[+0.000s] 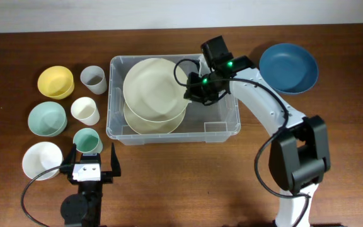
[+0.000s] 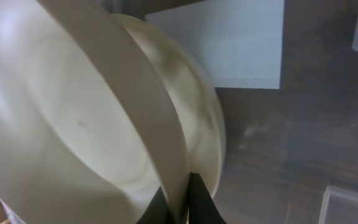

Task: Pack container
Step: 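Lower the bowl onto the first bowl and open the right gripper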

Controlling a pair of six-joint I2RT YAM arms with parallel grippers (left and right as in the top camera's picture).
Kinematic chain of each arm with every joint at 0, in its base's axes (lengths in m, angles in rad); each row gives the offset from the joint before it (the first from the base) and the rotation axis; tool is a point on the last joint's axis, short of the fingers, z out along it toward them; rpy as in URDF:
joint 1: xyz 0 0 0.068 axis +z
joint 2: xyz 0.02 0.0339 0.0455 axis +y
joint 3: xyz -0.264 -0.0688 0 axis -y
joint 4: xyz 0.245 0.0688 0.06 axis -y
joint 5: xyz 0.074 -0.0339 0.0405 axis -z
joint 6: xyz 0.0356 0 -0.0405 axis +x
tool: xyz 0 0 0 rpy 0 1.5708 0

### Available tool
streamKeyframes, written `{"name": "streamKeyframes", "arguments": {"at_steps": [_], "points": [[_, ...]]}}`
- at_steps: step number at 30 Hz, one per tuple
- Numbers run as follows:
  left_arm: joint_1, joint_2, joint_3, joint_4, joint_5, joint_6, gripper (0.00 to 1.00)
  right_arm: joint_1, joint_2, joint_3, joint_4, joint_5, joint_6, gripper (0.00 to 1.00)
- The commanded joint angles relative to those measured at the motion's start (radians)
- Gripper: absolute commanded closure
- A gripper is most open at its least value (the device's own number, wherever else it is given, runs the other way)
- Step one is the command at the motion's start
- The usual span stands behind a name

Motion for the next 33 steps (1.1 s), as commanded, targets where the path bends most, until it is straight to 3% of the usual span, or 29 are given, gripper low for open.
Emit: {"name": "streamKeyframes", "arguments": {"at_steps": [1,13,30,33], "points": [[0.005,-0.007,-0.006,-0.002,-0.003,0.016,0.01,0.005,0.035,0.001,0.008,0.001,0.008,0.96],[0.005,-0.007,-0.006,-0.002,-0.003,0.016,0.01,0.012,0.055,0.0,0.01,-0.026,0.008,0.9],[0.005,-0.007,-0.005,-0.002,-0.003,0.016,0.01,0.032,0.055,0.0,0.01,-0.071,0.011,0.9],[0.005,-0.007,-0.006,-0.002,-0.003,0.016,0.01,0.032,0.055,0.0,0.006,-0.071,0.011,0.84]]}}
